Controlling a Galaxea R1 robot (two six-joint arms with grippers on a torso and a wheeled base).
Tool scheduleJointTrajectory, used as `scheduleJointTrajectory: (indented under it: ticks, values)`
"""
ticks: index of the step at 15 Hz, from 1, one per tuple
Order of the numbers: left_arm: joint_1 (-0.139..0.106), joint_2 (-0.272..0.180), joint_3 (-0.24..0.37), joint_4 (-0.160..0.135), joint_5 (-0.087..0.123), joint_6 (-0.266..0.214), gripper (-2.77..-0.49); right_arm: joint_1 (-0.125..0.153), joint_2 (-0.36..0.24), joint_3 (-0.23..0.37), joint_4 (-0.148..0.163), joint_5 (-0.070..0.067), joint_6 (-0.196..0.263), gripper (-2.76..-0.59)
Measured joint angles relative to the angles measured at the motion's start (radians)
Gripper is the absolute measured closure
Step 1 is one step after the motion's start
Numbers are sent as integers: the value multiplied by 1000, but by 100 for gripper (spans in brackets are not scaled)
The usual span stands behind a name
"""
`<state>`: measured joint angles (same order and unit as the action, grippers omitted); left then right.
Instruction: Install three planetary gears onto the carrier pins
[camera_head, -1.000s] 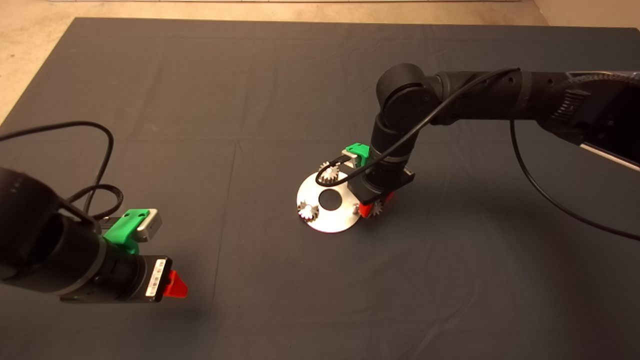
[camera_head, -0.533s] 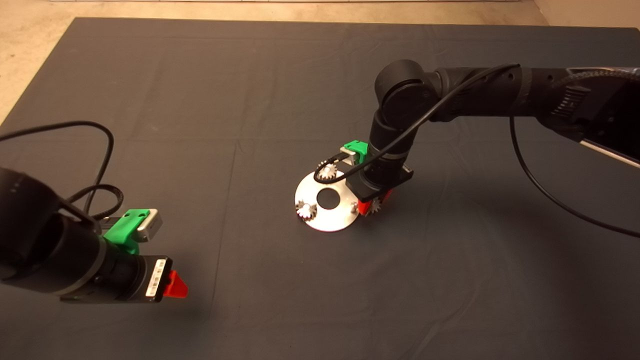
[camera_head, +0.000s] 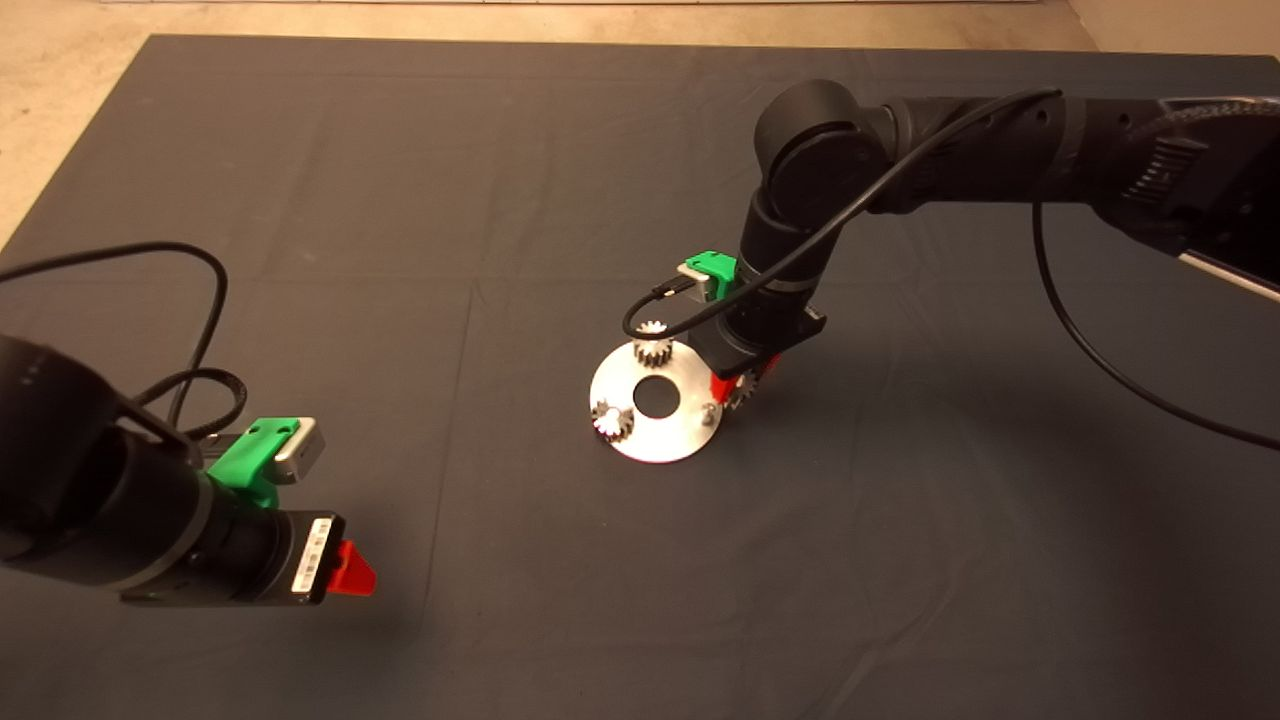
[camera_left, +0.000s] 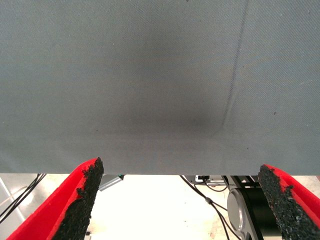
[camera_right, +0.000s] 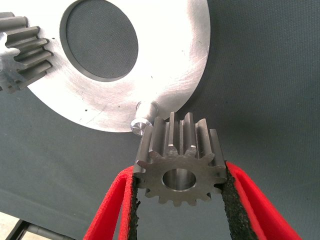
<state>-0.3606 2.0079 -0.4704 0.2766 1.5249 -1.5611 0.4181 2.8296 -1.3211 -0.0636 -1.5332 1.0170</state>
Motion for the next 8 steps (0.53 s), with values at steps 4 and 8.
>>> scheduleJointTrajectory:
  ticks: [4,8]
  values:
    - [0,0,0,0,0,0,-219,0,14,0,0,0,0,-96]
    - [0,-3,0,0,0,0,-219,0,19,0,0,0,0,-96]
